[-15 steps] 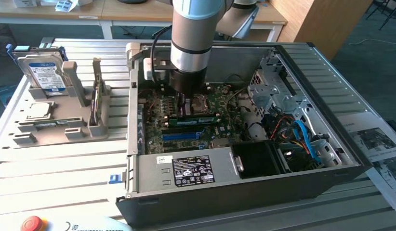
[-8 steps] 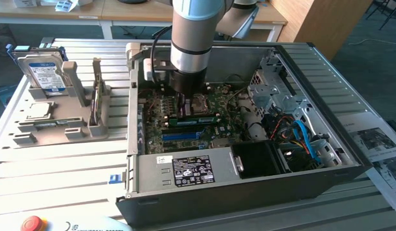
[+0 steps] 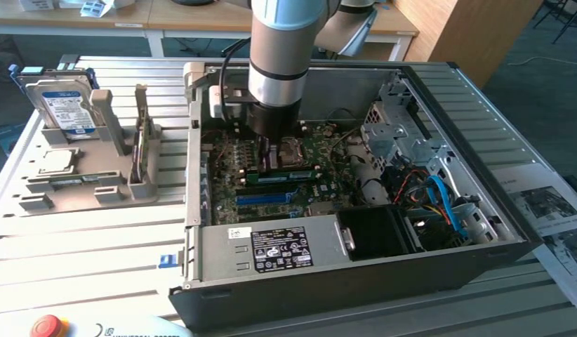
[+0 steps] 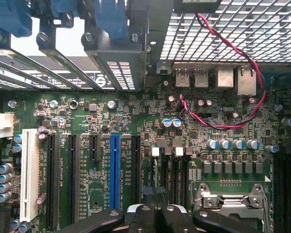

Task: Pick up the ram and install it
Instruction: 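Press down the ram until it locks into place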

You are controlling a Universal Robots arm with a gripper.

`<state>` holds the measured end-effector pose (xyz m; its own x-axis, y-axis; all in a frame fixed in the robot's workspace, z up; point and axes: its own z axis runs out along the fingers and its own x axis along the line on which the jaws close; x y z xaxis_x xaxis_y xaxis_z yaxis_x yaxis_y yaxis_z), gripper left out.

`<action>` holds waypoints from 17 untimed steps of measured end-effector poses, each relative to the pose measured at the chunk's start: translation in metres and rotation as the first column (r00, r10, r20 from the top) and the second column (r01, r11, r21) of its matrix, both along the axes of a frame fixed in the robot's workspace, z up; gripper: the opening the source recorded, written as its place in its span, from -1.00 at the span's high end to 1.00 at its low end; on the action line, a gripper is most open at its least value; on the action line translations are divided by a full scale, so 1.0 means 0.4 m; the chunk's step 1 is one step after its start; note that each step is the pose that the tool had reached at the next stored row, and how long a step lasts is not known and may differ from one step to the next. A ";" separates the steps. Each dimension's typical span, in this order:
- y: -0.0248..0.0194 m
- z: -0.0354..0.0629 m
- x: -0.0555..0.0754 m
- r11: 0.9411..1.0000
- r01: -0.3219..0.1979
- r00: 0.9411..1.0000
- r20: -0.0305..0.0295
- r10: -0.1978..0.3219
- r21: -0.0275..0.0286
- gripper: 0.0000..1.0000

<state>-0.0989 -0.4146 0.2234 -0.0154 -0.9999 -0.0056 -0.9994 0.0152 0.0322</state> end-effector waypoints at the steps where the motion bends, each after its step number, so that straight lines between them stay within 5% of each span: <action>1: 0.000 -0.001 0.000 1.000 0.000 1.000 0.000 0.000 0.000 0.79; 17: 0.000 0.014 0.000 1.000 0.000 1.000 0.000 0.000 0.001 0.79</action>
